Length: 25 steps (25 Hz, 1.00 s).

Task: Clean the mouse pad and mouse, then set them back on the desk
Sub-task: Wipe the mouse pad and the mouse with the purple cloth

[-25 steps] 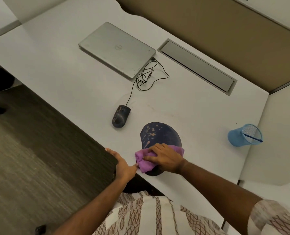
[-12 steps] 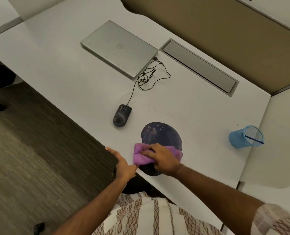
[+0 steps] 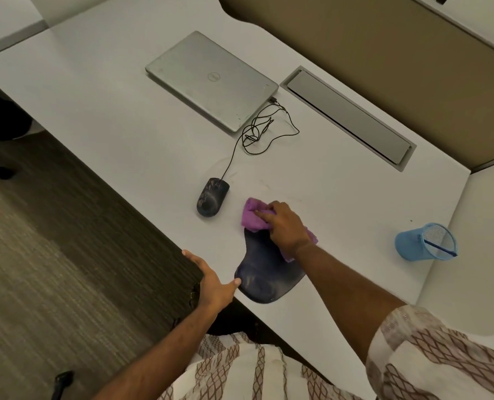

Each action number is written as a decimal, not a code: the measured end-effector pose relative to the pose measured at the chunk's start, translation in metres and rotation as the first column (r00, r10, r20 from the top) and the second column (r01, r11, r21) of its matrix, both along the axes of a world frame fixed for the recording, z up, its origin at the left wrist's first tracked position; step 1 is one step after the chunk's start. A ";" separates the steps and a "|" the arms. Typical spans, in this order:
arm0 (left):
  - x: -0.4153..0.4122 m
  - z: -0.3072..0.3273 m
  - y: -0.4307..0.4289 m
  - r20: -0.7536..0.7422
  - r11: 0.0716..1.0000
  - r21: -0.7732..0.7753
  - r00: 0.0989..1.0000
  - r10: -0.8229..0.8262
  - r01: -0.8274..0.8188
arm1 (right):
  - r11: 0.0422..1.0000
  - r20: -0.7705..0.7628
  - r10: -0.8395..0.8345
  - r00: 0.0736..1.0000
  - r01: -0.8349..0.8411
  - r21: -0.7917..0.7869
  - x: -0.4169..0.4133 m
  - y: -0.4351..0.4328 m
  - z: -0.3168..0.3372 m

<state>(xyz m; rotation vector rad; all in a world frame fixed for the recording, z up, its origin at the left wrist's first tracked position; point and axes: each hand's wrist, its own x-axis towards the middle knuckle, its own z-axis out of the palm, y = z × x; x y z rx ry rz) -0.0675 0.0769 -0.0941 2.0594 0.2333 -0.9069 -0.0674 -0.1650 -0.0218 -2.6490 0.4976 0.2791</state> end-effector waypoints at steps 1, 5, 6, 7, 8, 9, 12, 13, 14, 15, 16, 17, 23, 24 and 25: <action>0.000 -0.002 0.000 0.000 1.000 -0.001 1.000 -0.002 0.002 | 1.000 -0.003 -0.016 1.000 0.017 0.026 0.000 0.005 0.003; 0.002 -0.025 0.003 -0.013 0.999 -0.040 1.000 0.021 -0.022 | 0.985 0.056 0.158 0.986 -0.161 0.058 -0.038 0.047 0.001; 0.003 -0.030 0.003 -0.020 0.999 -0.041 1.000 0.013 -0.014 | 0.973 0.066 0.212 0.975 -0.217 0.078 -0.053 0.053 -0.001; 0.003 -0.031 0.004 -0.030 0.999 -0.050 1.000 0.006 -0.007 | 0.959 0.050 0.260 0.964 -0.264 0.102 -0.064 0.054 0.001; 0.003 -0.030 0.004 -0.034 0.998 -0.056 0.999 -0.004 0.002 | 0.951 0.046 0.296 0.954 -0.299 0.082 -0.066 0.050 0.000; 0.003 -0.024 0.004 -0.025 0.998 -0.057 1.000 -0.017 0.015 | 0.944 0.054 0.320 0.946 -0.323 0.069 -0.062 0.044 0.004; 0.005 -0.018 0.004 -0.016 0.999 -0.029 1.000 -0.024 0.024 | 0.965 0.078 0.257 0.963 -0.261 0.039 -0.036 0.020 0.003; 0.005 -0.029 0.006 -0.021 0.999 -0.027 0.999 -0.038 0.037 | 0.982 0.068 0.182 0.981 -0.184 0.035 -0.026 0.012 0.002; 0.005 -0.039 0.008 -0.031 0.998 -0.019 0.998 -0.059 0.059 | 0.994 0.064 0.104 0.992 -0.105 0.007 -0.018 0.001 -0.002; 0.005 -0.046 0.009 -0.036 0.998 -0.006 0.997 -0.066 0.066 | 0.999 0.051 0.004 0.999 -0.006 0.043 -0.011 -0.009 -0.003; 0.005 -0.054 0.009 -0.042 0.998 0.011 0.997 -0.061 0.061 | 0.996 0.047 -0.068 0.997 0.065 0.063 -0.006 -0.019 -0.007; 0.004 -0.063 0.010 -0.038 0.998 0.023 0.998 -0.053 0.054 | 0.990 0.029 -0.121 0.992 0.118 0.075 -0.002 -0.024 -0.006; 0.003 -0.037 0.002 -0.005 0.998 -0.026 0.999 -0.053 0.053 | 0.987 0.063 0.092 0.994 -0.099 0.124 -0.053 0.050 0.000; 0.003 -0.033 0.001 0.006 0.998 -0.027 0.999 -0.054 0.054 | 0.974 0.058 0.157 0.986 -0.164 0.154 -0.065 0.060 0.002; 0.002 -0.032 0.002 0.019 0.998 -0.029 0.998 -0.055 0.055 | 0.962 0.030 0.201 0.979 -0.203 0.182 -0.069 0.062 0.003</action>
